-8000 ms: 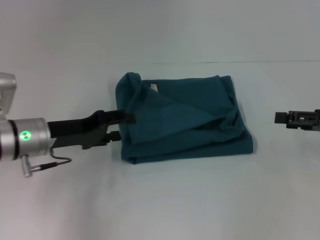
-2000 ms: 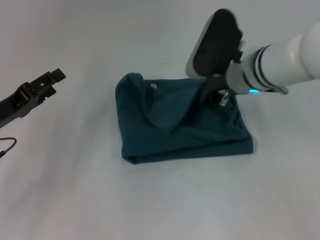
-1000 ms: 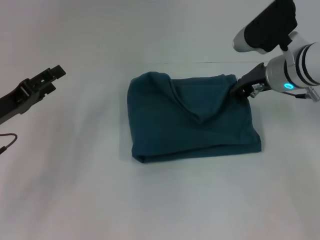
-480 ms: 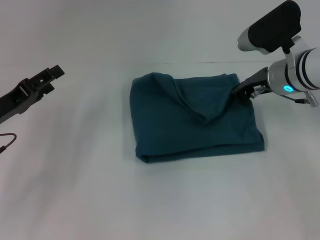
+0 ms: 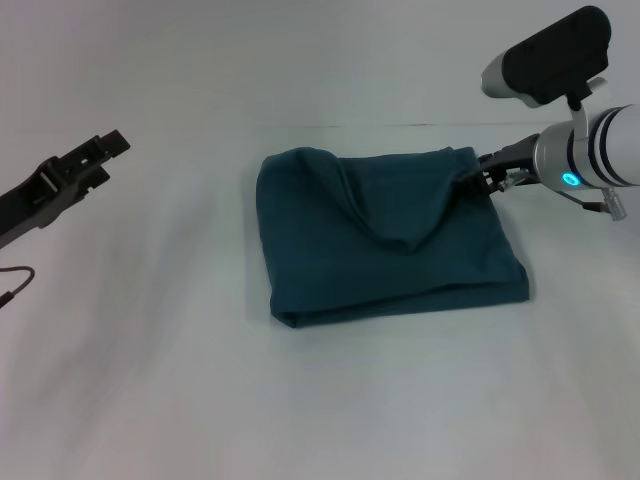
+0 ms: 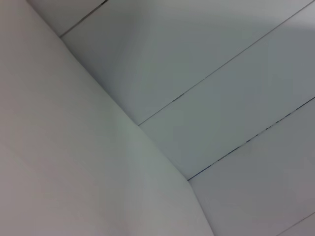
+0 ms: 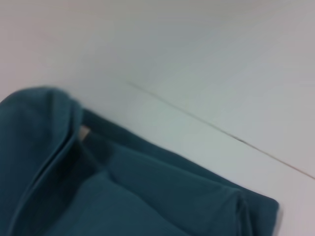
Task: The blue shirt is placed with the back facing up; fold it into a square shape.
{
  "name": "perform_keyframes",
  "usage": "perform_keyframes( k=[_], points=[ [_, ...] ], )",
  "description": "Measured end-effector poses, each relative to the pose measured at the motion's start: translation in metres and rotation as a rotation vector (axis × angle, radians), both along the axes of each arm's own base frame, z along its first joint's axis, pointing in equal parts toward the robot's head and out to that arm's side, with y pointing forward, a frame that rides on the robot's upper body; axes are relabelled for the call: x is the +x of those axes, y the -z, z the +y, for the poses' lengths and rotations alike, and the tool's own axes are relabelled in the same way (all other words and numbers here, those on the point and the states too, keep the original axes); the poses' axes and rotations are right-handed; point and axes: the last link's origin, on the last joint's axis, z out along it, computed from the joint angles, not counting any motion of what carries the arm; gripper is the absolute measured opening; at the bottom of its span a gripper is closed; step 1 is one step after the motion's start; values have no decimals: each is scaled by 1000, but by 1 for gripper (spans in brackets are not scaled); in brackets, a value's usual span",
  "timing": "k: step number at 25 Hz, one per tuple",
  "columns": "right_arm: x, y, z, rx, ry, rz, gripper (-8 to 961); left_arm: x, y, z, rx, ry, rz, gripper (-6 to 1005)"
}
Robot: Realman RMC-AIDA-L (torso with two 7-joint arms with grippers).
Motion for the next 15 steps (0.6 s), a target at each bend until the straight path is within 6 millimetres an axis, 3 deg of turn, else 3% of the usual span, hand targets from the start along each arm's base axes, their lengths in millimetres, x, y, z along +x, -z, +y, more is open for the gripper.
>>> perform_keyframes(
  k=[1,15],
  points=[
    [1,0,1,13,11,11,419,0,0,0,-1,-1,-2,797],
    [30,-28,8,182,197,225,476,-2,1,0,-1,-11,-2,796]
  ],
)
